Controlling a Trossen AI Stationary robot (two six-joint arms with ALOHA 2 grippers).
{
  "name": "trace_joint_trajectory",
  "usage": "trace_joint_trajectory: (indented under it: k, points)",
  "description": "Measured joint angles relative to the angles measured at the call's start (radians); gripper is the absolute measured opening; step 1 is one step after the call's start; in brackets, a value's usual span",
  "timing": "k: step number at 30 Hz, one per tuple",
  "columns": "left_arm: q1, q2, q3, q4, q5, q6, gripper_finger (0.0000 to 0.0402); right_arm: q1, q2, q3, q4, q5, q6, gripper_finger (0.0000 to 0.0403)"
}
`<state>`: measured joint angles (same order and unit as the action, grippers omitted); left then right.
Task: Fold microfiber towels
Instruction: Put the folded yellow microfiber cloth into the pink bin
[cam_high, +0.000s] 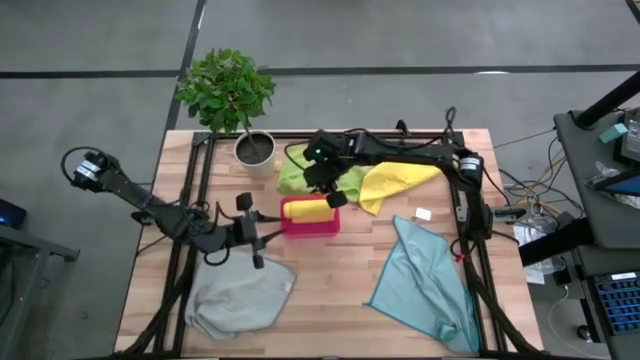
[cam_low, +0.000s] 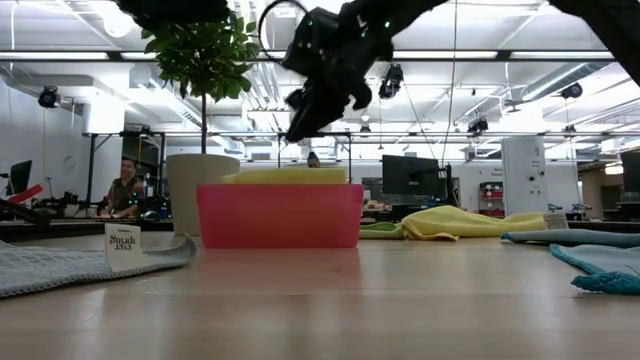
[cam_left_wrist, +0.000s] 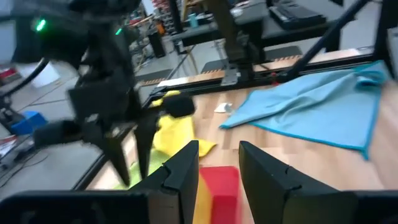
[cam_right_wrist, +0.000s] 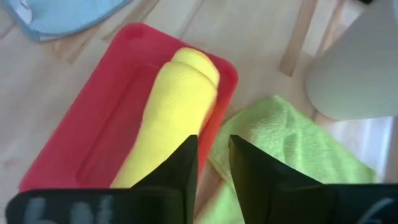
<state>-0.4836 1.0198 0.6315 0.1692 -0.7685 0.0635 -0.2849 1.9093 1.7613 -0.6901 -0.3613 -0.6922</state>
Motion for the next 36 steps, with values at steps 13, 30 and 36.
trace_joint_trajectory:
  k: [13,30,36]
  points:
    - [0.253,0.065,0.013,-0.022,0.325,-0.031,0.01,0.084,-0.403,-0.457,0.235,0.0,0.238,0.0009]
    - [0.436,0.429,0.291,-0.414,0.482,-0.083,0.0185,0.208,-0.683,-1.013,0.89,0.231,0.432,0.0009]
    - [0.476,0.572,0.36,-0.446,0.485,-0.031,0.0216,0.206,-0.7,-1.08,0.957,0.232,0.434,0.0009]
